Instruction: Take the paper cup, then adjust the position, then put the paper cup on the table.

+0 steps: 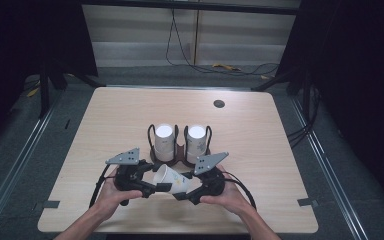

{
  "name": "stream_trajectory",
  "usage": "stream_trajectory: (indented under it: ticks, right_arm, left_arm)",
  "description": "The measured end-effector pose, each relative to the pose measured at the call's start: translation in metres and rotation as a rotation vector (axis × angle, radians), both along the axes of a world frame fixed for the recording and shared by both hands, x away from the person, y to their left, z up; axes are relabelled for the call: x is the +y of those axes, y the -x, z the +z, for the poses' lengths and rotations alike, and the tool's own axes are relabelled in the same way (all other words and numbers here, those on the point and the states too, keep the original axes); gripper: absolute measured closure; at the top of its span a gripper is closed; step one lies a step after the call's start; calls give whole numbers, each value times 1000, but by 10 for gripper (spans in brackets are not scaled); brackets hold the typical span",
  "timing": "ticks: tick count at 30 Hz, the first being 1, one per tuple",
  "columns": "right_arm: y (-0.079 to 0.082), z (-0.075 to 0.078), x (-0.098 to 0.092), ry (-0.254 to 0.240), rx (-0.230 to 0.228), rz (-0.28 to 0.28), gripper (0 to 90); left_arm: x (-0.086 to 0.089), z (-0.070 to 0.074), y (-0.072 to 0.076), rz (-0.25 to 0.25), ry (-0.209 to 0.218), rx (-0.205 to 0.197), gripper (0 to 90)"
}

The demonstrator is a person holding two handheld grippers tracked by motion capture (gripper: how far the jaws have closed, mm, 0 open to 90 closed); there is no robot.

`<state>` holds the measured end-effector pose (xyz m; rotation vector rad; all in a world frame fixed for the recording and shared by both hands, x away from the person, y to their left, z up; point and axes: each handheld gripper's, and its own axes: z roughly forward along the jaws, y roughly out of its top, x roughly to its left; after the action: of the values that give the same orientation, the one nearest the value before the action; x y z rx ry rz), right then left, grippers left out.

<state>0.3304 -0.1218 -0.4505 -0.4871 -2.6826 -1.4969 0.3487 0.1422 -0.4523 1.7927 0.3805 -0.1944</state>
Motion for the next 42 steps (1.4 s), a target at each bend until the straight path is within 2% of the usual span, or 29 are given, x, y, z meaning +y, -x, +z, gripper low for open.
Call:
stream_trajectory:
  ticks: [5, 8, 11, 14, 17, 23, 26, 28, 31, 37, 42]
  right_arm:
    - [-1, -1, 4, 4, 17, -6, 290]
    - [0, -1, 5, 15, 18, -16, 247]
    - [0, 0, 4, 19, 16, -31, 212]
    - [-1, 1, 1, 21, 16, -56, 172]
    - [0, 2, -1, 36, 14, -68, 148]
    - [3, 6, -10, 39, 19, -114, 156]
    - [3, 6, -17, 39, 23, -136, 159]
    - [5, 7, -21, 39, 27, -145, 160]
    - [5, 7, -29, 24, 39, -184, 164]
    - [3, 7, -42, 28, 43, -261, 166]
    - [0, 5, -52, 34, 46, -311, 169]
  left_arm:
    - [-1, 0, 1, -7, -18, 5, 291]
    - [0, 2, 4, 7, -18, -25, 287]
    - [4, 5, 4, 22, -6, -33, 286]
    - [9, 7, 3, 26, -5, -10, 285]
    - [16, 7, 1, 44, -17, -12, 282]
    - [31, 8, -6, 96, -29, -2, 284]
    - [35, 9, -9, 119, -65, -23, 283]
    - [38, 9, -10, 124, -68, -13, 283]
    - [41, 8, -12, 155, -119, -24, 281]
    - [52, 9, -17, 202, -137, -18, 277]
    - [62, 11, -21, 240, -162, -32, 275]
